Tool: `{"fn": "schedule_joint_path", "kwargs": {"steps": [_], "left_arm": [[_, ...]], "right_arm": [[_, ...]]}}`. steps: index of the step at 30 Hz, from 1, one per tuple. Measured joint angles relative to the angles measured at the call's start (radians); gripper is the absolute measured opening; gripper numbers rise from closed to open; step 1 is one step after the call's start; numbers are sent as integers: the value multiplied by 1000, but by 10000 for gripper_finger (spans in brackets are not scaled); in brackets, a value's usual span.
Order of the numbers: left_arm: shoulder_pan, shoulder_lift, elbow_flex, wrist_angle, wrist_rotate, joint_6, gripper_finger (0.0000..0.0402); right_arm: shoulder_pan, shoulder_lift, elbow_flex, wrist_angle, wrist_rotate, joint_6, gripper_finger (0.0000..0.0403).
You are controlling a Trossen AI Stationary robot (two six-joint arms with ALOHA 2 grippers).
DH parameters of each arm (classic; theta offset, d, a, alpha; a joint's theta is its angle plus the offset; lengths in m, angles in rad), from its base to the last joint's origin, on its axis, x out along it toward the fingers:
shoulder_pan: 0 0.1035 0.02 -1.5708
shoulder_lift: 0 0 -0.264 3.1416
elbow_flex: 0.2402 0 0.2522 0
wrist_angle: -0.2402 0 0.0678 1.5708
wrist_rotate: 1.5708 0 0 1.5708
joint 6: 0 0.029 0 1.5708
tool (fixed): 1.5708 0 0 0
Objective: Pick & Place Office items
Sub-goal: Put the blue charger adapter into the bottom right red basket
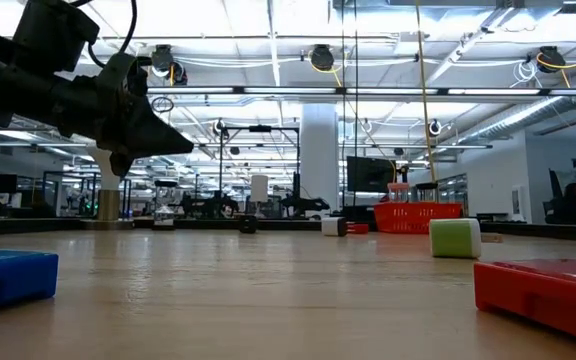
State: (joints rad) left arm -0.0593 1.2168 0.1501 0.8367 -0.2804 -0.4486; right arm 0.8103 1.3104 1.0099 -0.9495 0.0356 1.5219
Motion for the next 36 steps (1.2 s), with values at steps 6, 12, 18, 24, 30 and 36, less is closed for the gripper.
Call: {"fn": "schedule_joint_path", "kwargs": {"steps": [6, 12, 18, 24, 30, 36], "left_arm": [[0, 0, 0, -13, -14, -6, 15], [0, 0, 0, -16, -35, -8, 4], [0, 0, 0, -18, -36, -9, 13], [0, 0, 0, -18, -36, -9, 3], [0, 0, 0, -18, -36, -9, 14], [0, 0, 0, -19, -36, -9, 16]], "right_arm": [[179, 0, -61, 78, -51, 177, 127], [269, 0, -123, 153, -66, 304, 126], [294, 0, -199, 273, -67, 361, 126], [294, 0, -225, 292, -91, 364, 126], [298, 1, -255, 364, -94, 363, 131], [298, 1, -265, 374, -104, 376, 139]]}}
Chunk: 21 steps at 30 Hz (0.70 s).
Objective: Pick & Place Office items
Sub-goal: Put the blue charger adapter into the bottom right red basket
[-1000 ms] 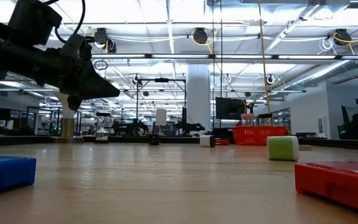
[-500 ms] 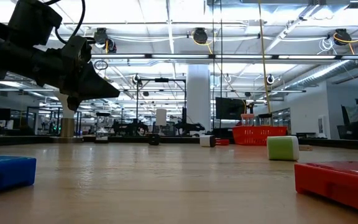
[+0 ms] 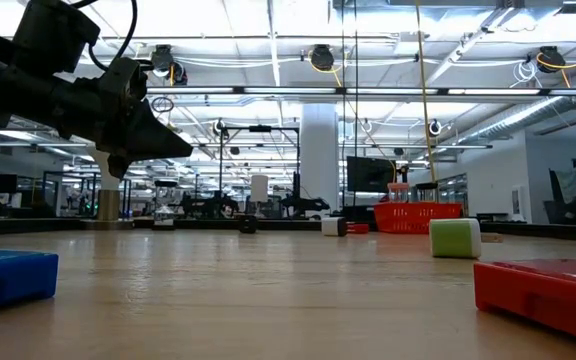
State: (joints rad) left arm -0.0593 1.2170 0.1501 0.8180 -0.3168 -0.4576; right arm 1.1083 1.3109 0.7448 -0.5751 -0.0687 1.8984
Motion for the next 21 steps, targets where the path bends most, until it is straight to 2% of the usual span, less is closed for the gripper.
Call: {"fn": "schedule_joint_path", "kwargs": {"steps": [8, 21], "left_arm": [[0, 0, 0, 0, 0, 0, 17], [0, 0, 0, 0, 0, 0, 17]], "right_arm": [[0, 0, 0, 1, -68, -1, 174], [-1, -39, 0, 54, -116, -14, 190]]}}
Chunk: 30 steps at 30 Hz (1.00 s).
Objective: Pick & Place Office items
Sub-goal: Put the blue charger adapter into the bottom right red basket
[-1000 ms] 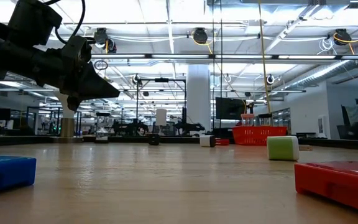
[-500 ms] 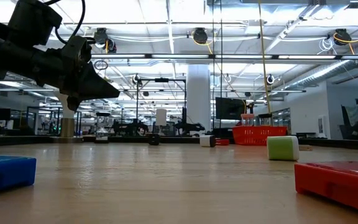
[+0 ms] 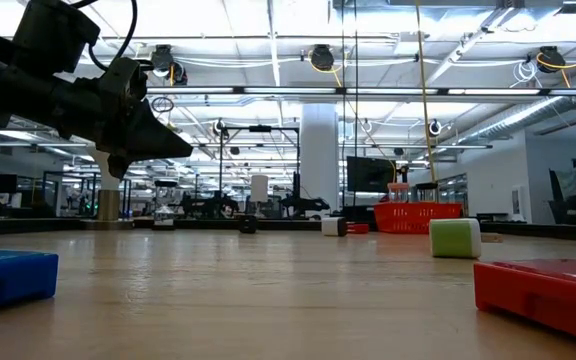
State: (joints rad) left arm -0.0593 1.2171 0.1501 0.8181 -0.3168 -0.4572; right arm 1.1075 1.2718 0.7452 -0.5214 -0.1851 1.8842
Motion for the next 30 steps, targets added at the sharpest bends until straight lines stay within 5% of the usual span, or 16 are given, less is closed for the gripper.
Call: {"fn": "schedule_joint_path", "kwargs": {"steps": [18, 30], "left_arm": [[0, 0, 0, -3, 0, 1, 17], [0, 0, 0, -8, 0, 3, 17]], "right_arm": [[-102, -88, 1, -19, 30, 184, 169], [-153, -20, 105, -263, -4, 173, 169]]}}
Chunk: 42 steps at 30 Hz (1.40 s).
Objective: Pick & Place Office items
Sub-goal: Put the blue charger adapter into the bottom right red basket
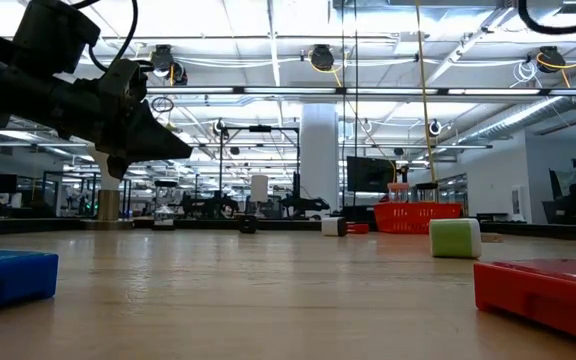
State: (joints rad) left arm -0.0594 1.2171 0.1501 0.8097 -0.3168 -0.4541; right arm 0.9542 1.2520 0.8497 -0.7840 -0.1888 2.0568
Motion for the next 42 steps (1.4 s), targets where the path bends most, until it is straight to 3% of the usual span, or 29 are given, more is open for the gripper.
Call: {"fn": "schedule_joint_path", "kwargs": {"steps": [10, 29, 33, 42], "left_arm": [[0, 0, 0, -18, 0, -1, 17], [0, 0, 0, -23, 0, -3, 17], [0, 0, 0, -23, 0, -3, 17], [0, 0, 0, -23, 0, -3, 17]], "right_arm": [[-64, 120, 0, 0, -49, -78, 169], [-65, 244, 0, 36, -77, -79, 167], [-65, 252, 0, 39, -74, -79, 144], [-64, 252, 0, 40, -67, -79, 51]]}}
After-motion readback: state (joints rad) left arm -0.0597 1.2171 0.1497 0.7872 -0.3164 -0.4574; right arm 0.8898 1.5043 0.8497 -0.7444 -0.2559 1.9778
